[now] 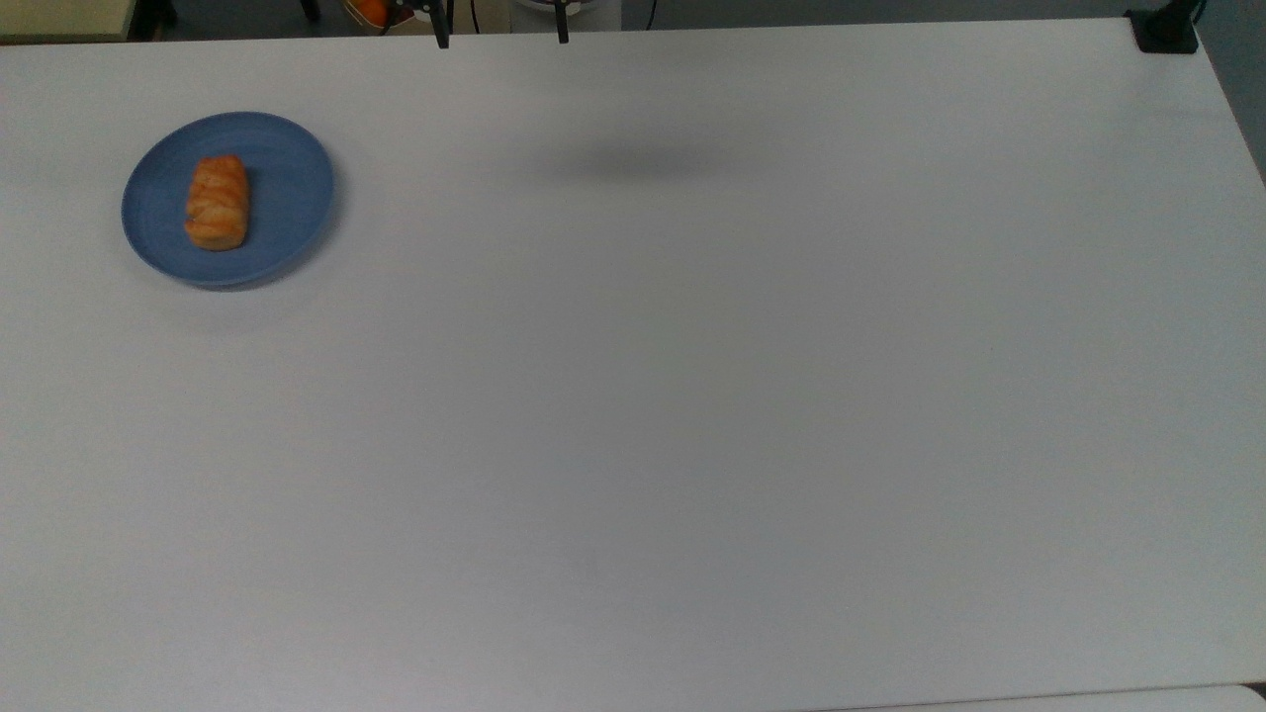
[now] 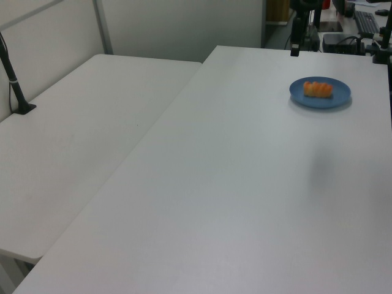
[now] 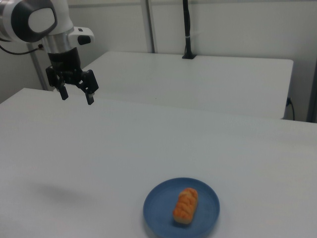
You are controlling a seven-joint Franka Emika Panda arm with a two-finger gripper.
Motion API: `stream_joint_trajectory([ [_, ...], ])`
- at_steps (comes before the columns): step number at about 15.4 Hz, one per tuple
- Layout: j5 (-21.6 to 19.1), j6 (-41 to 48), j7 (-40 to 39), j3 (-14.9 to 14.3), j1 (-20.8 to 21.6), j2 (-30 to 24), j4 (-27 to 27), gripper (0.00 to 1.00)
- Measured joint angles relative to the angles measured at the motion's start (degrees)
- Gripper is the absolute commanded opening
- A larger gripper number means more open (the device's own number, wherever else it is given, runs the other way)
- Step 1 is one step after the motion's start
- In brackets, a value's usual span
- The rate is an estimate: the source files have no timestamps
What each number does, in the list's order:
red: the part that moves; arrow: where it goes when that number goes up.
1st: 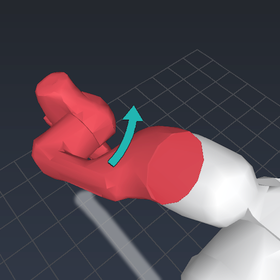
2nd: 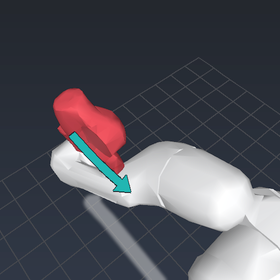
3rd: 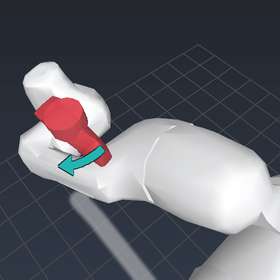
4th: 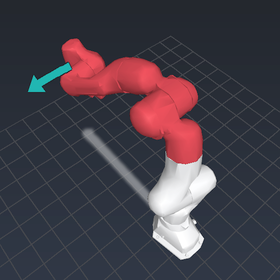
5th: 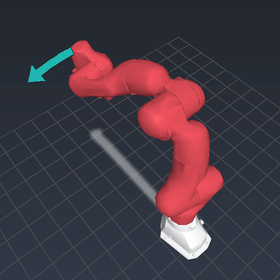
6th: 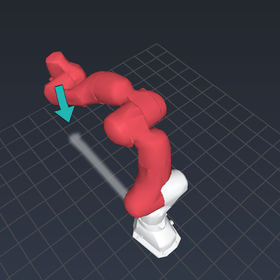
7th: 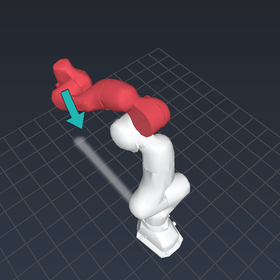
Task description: Put the bread on the table
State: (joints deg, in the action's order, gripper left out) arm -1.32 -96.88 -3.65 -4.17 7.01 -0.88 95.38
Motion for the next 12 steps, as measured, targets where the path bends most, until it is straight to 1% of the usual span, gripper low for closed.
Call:
stream_joint_trajectory([
  [3,0.0,0.3,-0.4,0.0,-0.3,-0.4,0.0,1.0],
  [7,0.1,1.9,-3.5,0.0,-0.8,-0.6,0.0,1.0],
  [10,0.2,2.0,-4.5,-0.1,-3.5,-0.6,0.1,1.0],
  [12,0.4,2.0,-6.3,-1.6,-5.4,-0.6,0.1,1.0],
])
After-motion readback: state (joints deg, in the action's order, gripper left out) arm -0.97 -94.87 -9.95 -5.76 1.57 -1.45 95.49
